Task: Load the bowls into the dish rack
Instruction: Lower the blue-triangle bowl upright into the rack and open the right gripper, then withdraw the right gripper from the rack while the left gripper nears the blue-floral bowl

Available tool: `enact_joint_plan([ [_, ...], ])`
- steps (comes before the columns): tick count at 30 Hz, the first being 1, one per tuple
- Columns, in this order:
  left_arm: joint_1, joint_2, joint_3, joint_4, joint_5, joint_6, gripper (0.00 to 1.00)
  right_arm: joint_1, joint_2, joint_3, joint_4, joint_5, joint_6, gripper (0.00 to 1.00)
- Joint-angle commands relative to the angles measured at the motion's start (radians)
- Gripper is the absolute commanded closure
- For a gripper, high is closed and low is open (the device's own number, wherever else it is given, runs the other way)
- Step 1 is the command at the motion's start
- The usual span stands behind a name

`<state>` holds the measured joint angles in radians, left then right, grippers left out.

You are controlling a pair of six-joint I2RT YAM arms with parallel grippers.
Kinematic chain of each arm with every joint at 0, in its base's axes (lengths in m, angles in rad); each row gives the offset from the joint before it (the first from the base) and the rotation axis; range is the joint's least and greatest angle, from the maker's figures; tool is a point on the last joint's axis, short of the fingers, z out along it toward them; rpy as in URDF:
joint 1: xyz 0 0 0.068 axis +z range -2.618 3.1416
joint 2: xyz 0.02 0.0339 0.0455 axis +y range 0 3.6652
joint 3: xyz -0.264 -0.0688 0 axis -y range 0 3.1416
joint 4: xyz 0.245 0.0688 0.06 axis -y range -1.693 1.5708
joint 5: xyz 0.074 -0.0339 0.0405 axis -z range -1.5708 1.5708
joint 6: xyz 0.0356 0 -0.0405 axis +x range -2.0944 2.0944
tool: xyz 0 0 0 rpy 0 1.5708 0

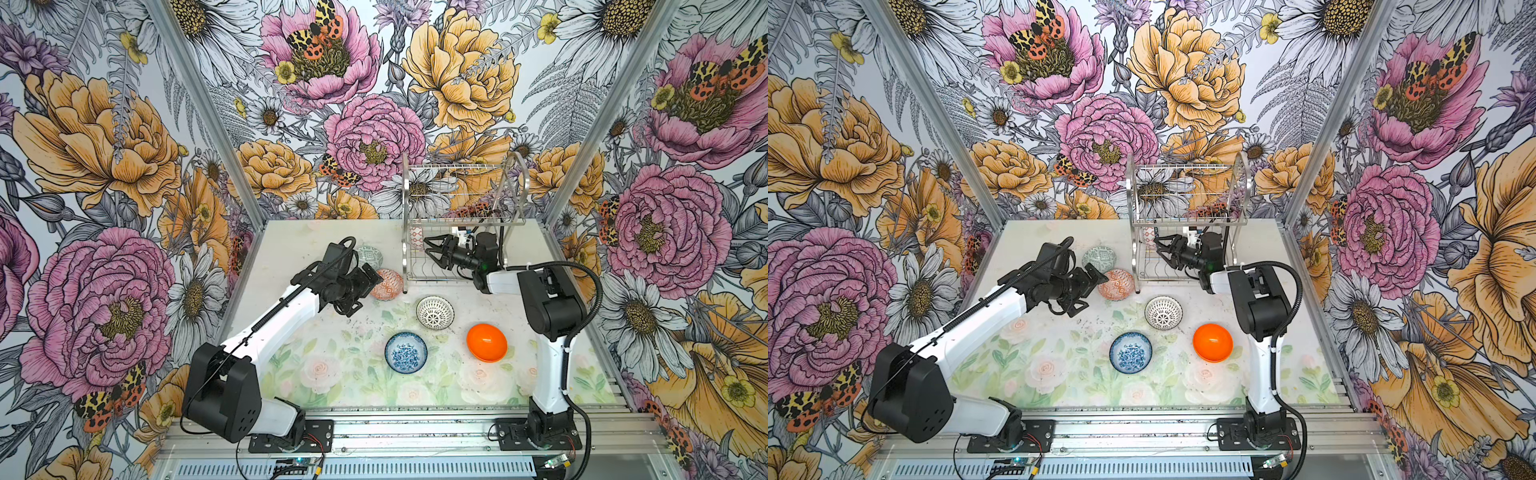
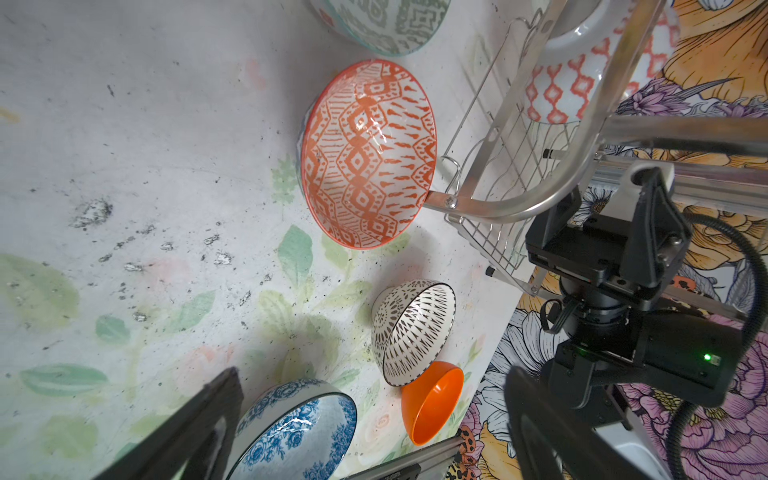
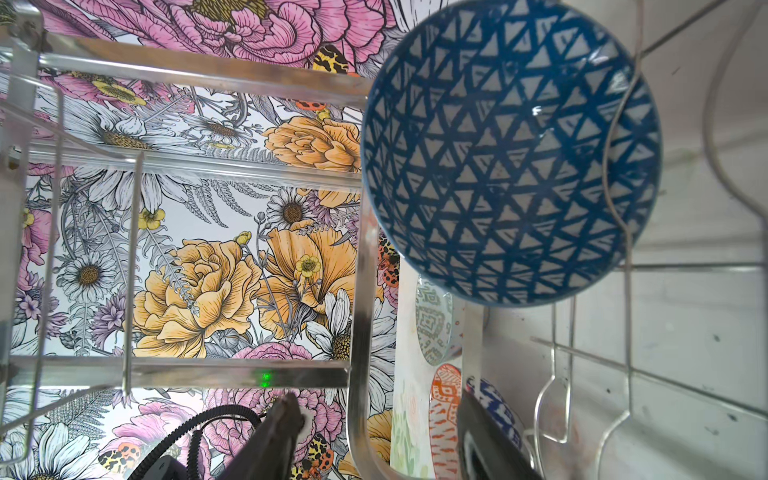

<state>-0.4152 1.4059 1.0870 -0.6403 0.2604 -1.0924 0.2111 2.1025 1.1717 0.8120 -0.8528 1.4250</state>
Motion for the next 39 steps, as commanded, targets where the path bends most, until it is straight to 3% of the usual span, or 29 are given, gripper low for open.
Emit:
enact_joint_plan([
  [1,-0.013,-0.007,0.008,-0.001,-0.027,0.01,0.02,0.011,-0.068,-0.031,0.073,0.019,-0.009,0.34],
  [8,-0.016,0.002,0.008,-0.001,-0.026,0.012,0.01,0.026,-0.125,-0.114,0.09,0.02,-0.014,0.3],
  [19,-0.029,0.016,0.009,0.0,-0.026,0.013,0.01,0.04,-0.225,-0.248,0.102,0.024,-0.031,0.01],
  [30,-0.041,0.004,-0.014,0.002,-0.045,0.008,0.01,0.055,-0.335,-0.36,0.079,0.021,-0.062,0.01],
  [39,-0.057,-0.04,-0.066,0.027,-0.076,-0.006,0.01,0.098,-0.476,-0.448,-0.105,0.085,-0.213,0.01],
])
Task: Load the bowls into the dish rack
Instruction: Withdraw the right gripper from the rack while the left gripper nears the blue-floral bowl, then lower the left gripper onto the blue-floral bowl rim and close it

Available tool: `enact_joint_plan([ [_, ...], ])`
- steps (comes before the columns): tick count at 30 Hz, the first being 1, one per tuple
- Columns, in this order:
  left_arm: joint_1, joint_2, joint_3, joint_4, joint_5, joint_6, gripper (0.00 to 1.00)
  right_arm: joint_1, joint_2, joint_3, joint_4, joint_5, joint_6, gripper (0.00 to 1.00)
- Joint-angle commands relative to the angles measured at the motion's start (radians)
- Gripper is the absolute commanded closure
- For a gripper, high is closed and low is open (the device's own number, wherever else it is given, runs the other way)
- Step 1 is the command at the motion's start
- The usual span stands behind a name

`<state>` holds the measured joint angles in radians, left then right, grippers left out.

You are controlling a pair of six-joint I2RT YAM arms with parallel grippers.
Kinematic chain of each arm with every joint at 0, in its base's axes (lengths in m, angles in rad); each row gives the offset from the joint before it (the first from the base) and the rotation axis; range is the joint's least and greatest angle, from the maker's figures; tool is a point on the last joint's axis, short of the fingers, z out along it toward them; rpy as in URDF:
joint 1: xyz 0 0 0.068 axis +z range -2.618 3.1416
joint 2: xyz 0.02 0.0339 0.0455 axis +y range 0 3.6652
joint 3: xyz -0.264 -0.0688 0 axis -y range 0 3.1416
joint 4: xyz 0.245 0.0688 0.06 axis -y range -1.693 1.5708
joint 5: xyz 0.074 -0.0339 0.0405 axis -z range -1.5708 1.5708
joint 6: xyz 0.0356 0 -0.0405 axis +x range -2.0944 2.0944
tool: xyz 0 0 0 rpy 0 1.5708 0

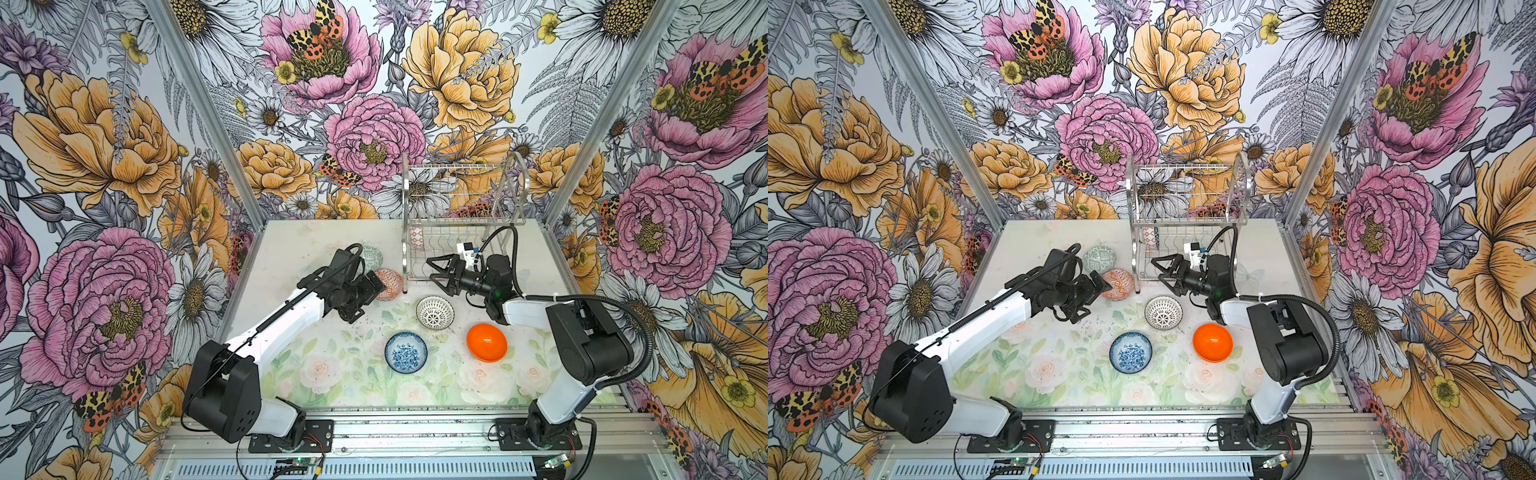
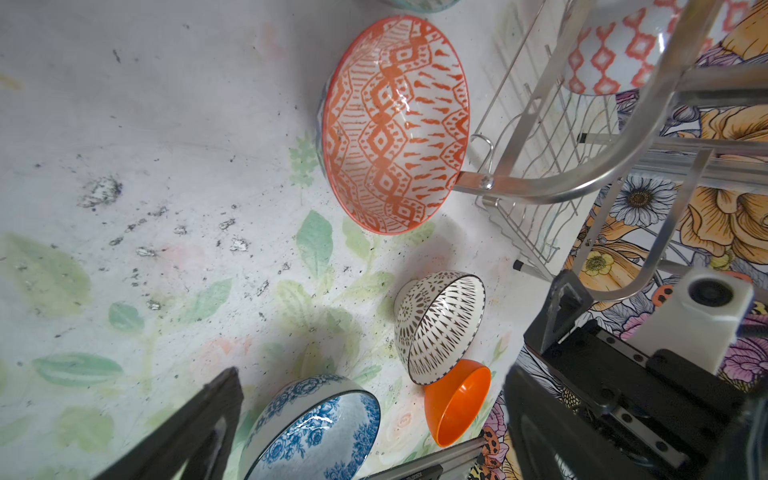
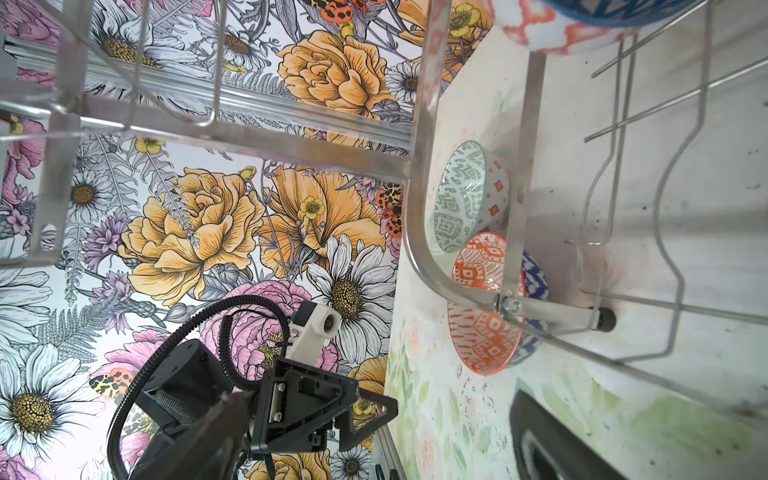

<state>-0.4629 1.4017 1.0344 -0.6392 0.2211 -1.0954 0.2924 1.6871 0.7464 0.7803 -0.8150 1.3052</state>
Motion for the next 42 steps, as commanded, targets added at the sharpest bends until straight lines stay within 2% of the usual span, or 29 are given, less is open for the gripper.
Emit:
enact_joint_plan([
  [1,-0.01,-0.041,-0.017,0.027,-0.042,-0.002,0.01,0.027,-0.087,-0.029,-0.118,0.068,-0.127,0.01],
  [7,-0.018,-0.057,-0.026,0.029,-0.061,0.01,0.01,0.092,-0.282,-0.022,-0.527,0.27,-0.359,0.01],
  [15,-0.035,-0.064,-0.058,0.05,-0.075,0.004,0.01,0.102,-0.436,-0.032,-0.793,0.441,-0.429,0.01],
  [20,-0.062,-0.033,-0.045,0.051,-0.081,0.029,0.01,0.113,-0.481,-0.044,-0.814,0.477,-0.434,0.01],
  [26,-0.101,-0.003,-0.047,0.045,-0.062,0.084,0.01,0.136,-0.544,-0.042,-0.89,0.581,-0.428,0.01],
  [35,-0.183,0.019,-0.067,-0.075,-0.039,0.213,0.04,0.147,-0.447,0.025,-0.887,0.476,-0.483,0.01],
  [42,-0.275,0.086,-0.055,-0.137,-0.076,0.24,0.14,0.151,-0.474,0.009,-0.901,0.508,-0.485,0.01],
])
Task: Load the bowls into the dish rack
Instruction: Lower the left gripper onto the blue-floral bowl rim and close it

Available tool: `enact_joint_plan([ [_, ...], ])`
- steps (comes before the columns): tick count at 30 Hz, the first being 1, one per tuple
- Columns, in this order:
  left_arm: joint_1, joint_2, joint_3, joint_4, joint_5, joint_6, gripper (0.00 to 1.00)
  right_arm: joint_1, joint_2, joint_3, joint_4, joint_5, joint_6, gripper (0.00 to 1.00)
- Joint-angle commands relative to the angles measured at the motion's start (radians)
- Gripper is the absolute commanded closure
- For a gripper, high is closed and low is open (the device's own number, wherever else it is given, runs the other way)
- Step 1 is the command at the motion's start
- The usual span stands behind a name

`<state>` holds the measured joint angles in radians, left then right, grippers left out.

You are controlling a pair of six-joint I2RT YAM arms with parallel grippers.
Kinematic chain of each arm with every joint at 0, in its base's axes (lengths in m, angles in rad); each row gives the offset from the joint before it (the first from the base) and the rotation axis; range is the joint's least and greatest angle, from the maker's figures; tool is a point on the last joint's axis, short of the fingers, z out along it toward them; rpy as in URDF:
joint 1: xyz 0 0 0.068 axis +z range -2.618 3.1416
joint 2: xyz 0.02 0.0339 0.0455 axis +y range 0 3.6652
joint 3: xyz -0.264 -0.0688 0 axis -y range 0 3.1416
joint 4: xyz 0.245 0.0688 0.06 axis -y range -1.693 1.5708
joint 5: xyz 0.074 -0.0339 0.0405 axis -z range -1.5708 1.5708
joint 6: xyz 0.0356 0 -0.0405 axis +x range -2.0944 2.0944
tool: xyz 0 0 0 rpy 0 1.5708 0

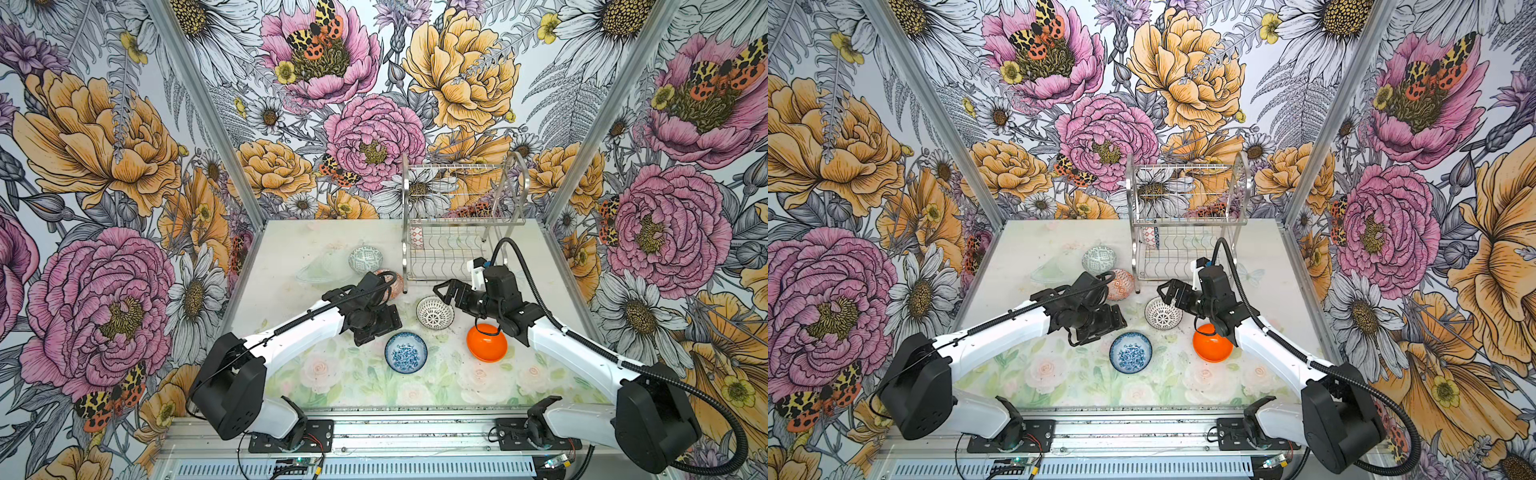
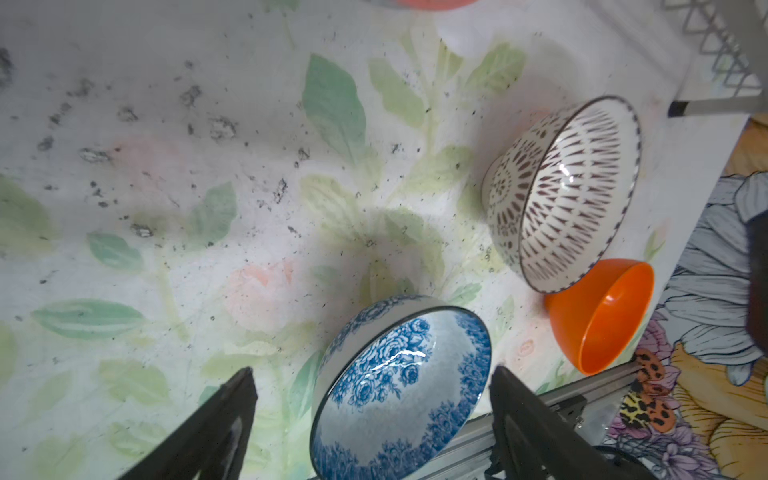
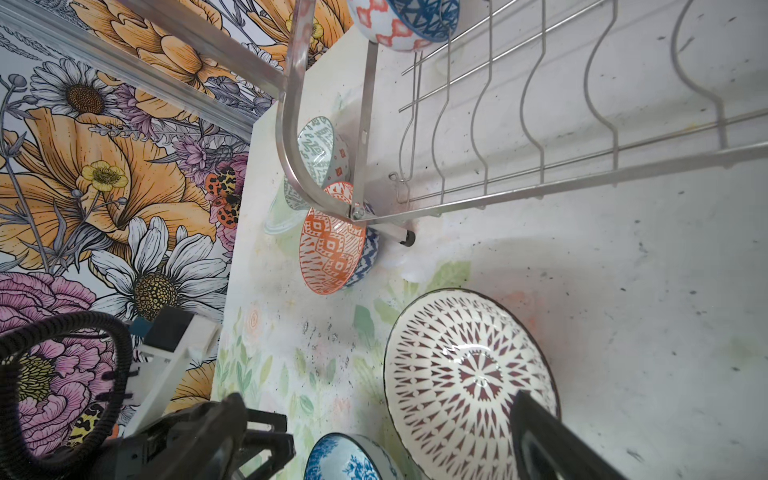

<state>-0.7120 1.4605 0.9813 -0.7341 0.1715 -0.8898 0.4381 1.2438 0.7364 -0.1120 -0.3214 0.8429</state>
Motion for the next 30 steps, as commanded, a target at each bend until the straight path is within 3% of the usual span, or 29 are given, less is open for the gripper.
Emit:
enact_joint_plan([
  [1,-0.039,0.04,0.001,-0.041,-0.031,0.033,0.15,0.005,-0.032,0.019,-0.017,0.025,-0.023,0.01],
  [8,-0.061,0.098,0.018,-0.042,-0.041,0.028,0.33,0.006,-0.028,0.028,-0.051,0.046,-0.019,0.01],
  [24,0.003,0.125,0.035,-0.036,-0.021,0.055,0.99,0.013,0.074,0.116,-0.129,0.047,-0.028,0.01],
  [30,0.051,0.12,0.069,-0.035,-0.037,0.073,1.0,0.019,0.088,0.158,-0.16,0.047,-0.064,0.01],
])
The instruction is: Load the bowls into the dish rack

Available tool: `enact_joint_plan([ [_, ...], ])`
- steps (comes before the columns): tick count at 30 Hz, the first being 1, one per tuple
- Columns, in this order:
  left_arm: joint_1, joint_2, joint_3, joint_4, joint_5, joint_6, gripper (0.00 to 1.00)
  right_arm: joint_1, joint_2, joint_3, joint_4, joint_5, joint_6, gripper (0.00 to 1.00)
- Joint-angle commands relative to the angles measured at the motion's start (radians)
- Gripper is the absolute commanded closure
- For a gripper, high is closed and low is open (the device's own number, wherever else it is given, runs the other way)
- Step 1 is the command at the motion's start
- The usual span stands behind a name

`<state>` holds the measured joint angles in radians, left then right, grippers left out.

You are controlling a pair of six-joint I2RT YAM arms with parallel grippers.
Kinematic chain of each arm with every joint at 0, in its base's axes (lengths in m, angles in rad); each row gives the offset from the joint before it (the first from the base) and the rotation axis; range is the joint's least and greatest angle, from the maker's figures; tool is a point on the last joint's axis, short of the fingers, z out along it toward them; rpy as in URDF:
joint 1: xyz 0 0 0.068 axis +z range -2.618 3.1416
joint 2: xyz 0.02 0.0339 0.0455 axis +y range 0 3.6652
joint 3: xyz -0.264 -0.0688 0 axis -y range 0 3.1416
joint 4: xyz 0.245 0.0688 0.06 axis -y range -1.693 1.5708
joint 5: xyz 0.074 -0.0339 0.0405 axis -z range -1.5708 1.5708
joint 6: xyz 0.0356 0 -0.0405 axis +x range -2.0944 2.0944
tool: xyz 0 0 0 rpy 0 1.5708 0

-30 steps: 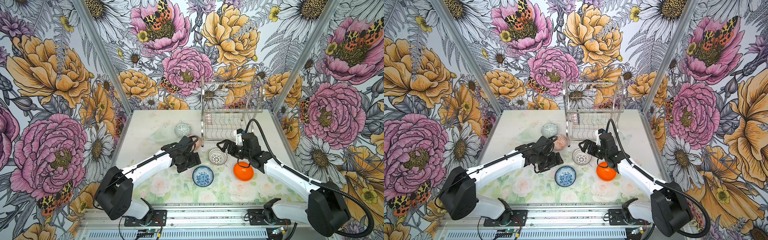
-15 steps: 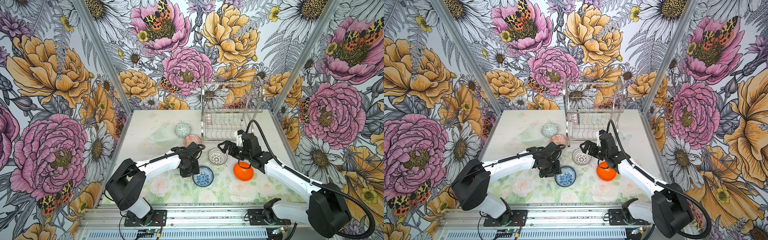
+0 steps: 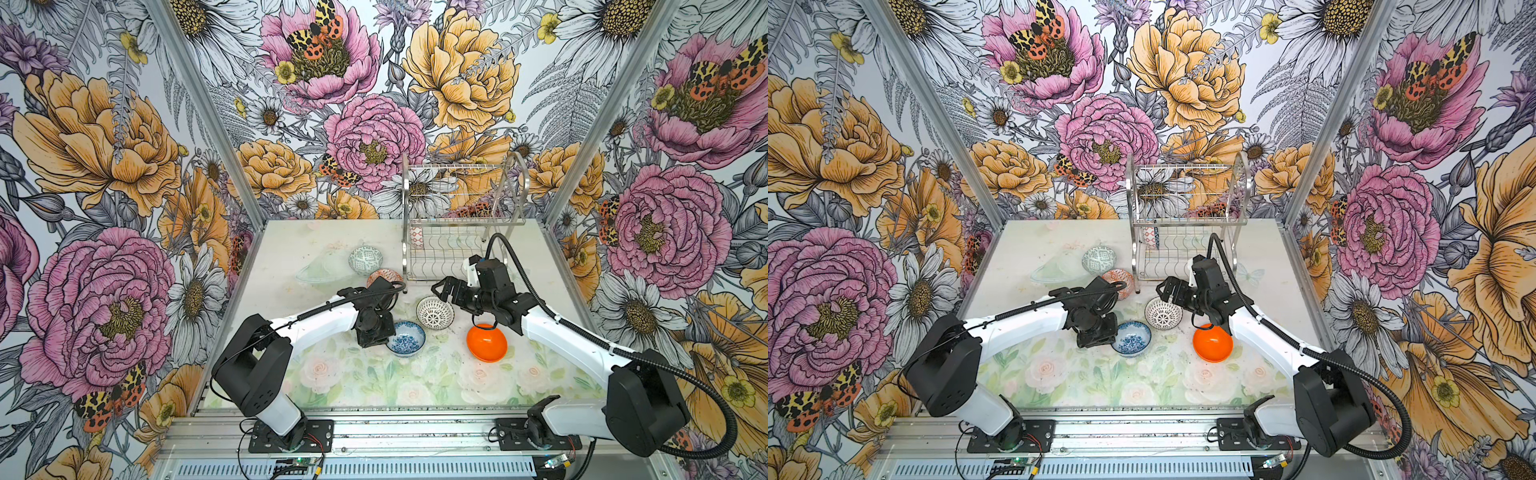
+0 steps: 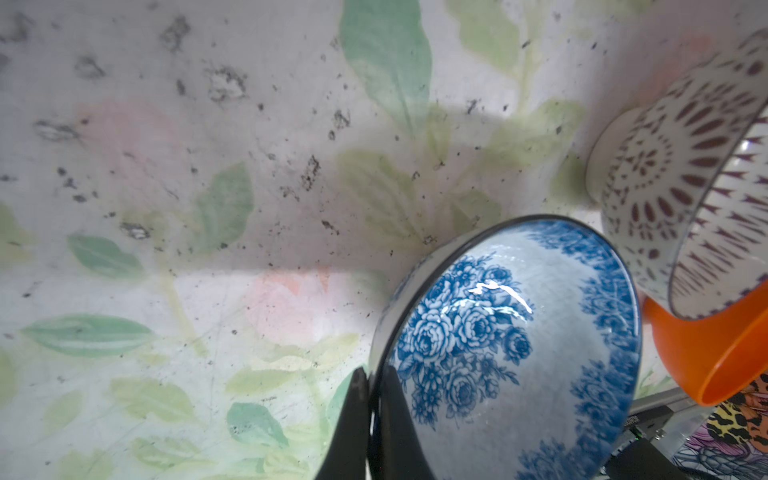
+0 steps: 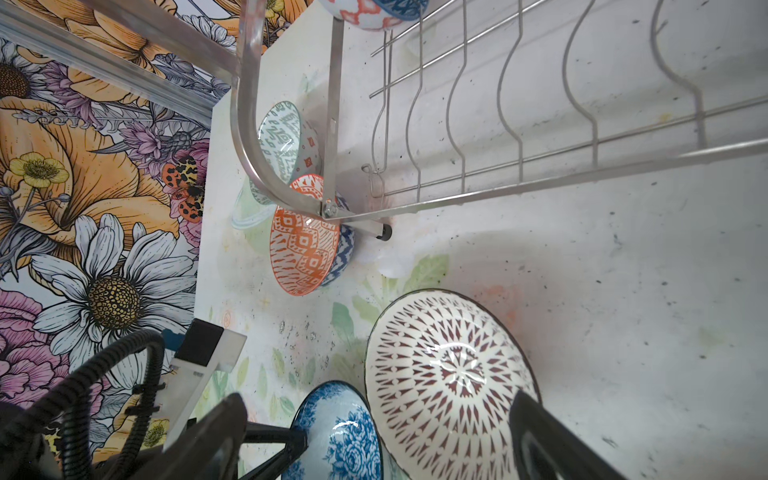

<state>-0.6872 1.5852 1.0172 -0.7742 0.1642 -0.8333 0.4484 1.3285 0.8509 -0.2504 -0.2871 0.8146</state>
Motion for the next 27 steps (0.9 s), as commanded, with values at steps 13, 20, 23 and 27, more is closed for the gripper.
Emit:
enact_joint_plan([
  [13,0.123,-0.009,0.084,0.125,-0.141,-0.087,1.0,0.066,0.063,0.173,-0.171,0.107,-0.152,0.01],
  [20,0.091,0.046,0.11,0.128,-0.122,-0.094,0.93,0.101,0.11,0.24,-0.224,0.147,-0.197,0.01],
  [23,0.079,0.048,0.088,0.128,-0.127,-0.106,0.89,0.108,0.118,0.242,-0.225,0.142,-0.207,0.01],
  [27,0.059,0.041,0.064,0.128,-0.149,-0.134,0.86,0.11,0.113,0.227,-0.231,0.132,-0.214,0.01],
])
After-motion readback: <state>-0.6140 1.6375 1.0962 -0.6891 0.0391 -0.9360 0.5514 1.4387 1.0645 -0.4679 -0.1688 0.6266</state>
